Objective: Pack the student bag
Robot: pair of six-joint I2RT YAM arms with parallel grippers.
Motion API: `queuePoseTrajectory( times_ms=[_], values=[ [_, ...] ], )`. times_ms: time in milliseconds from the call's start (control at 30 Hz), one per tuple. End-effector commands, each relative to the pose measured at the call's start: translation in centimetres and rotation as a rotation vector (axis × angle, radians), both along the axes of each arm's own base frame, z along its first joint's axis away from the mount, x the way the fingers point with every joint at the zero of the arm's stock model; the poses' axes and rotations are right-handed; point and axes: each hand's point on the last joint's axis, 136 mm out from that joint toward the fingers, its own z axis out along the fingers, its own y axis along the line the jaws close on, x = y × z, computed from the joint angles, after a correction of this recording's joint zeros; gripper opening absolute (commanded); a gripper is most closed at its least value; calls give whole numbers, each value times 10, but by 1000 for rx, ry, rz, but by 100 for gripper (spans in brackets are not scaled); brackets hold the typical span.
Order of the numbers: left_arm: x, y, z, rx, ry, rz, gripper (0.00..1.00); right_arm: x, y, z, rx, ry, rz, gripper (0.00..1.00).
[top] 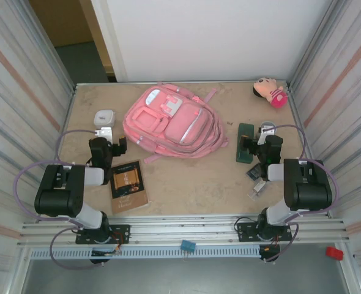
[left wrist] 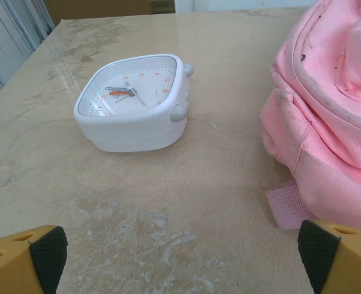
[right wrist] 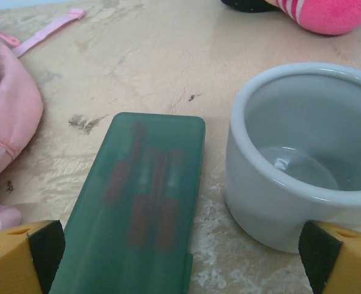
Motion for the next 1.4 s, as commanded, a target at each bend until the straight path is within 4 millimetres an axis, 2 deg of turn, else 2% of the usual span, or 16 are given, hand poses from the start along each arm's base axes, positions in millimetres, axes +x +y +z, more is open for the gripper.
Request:
queuePoseTrajectory(
  times_ms=[0, 733, 867, 900, 1000, 1100, 1200, 1233, 1300, 1367],
  values=[
    [3, 0, 7, -6, -24, -3, 99, 6, -3, 8, 3, -21, -18, 99],
    [3, 0, 7, -6, -26, -2, 99, 7, -3, 9, 8, -24, -16, 99],
    [1, 5, 15, -5, -50, 30, 98, 7, 3, 14, 23, -21, 29, 99],
    [-1, 3, 14, -9, -36, 20, 97, 9, 4, 20, 25, -22, 35, 99],
    [-1, -10, 38, 43, -46, -31, 95, 12, 0, 52, 48, 40, 18, 99],
    [-4, -22, 82, -10, -5, -60, 92, 13, -12, 108, 101, 88, -64, 99],
    [-10, -33, 128, -196, 33, -44, 88, 10, -16, 160, 152, 139, -118, 99],
    [-11, -38, 142, -267, 42, -40, 86, 8, -13, 175, 172, 162, -109, 99],
    [-11, -60, 159, -347, 62, -122, 83, 4, 2, 193, 216, 207, -41, 99],
    [-12, -77, 168, -384, 93, -151, 82, 2, 23, 198, 286, 259, 28, 99]
  ],
)
